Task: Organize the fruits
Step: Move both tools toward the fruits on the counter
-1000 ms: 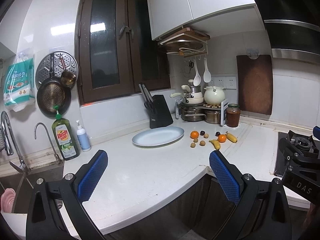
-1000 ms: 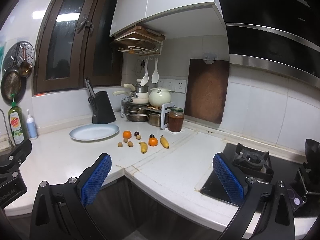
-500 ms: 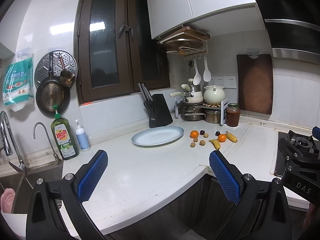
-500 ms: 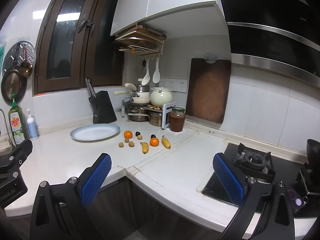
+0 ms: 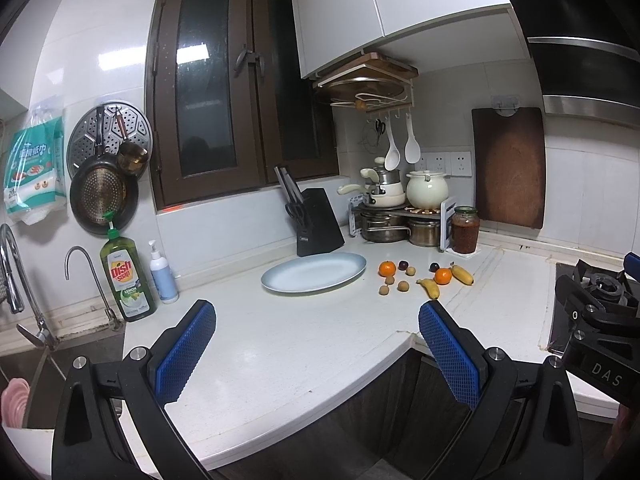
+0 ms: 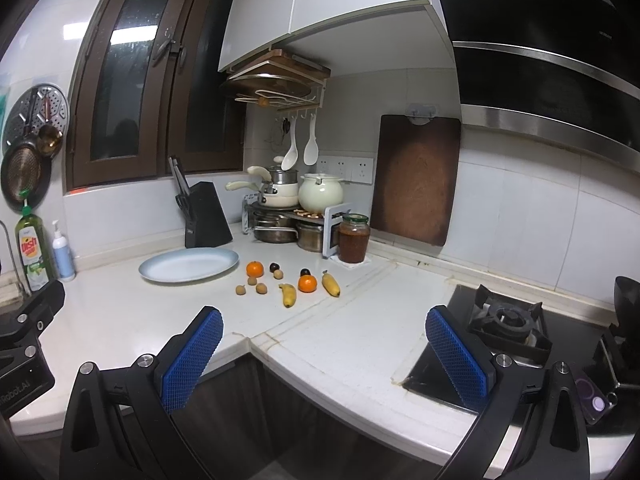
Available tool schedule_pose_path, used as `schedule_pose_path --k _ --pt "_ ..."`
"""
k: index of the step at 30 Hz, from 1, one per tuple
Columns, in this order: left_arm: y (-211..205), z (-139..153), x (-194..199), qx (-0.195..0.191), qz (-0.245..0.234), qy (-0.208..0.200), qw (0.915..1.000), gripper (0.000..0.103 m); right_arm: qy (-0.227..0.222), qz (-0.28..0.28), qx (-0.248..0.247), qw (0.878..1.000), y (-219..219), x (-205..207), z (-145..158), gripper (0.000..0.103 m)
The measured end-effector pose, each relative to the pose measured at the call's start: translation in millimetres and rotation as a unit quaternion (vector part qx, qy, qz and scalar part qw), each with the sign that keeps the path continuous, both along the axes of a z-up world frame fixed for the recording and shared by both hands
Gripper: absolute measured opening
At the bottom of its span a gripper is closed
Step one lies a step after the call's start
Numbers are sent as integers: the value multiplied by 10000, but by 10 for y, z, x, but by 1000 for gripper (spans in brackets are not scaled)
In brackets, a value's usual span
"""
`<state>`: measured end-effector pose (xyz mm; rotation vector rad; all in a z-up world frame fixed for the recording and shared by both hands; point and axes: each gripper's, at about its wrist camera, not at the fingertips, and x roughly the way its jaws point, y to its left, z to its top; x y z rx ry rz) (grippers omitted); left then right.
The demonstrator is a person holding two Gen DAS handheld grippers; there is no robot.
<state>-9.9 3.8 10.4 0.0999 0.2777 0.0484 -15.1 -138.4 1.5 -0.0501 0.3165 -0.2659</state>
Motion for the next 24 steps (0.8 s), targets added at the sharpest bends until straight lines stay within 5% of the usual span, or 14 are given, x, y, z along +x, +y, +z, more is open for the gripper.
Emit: schedule_pose_path --k 24 --pt "-53 -40 179 -13 -54 248 9997 103 137 155 120 9997 -84 128 -76 103"
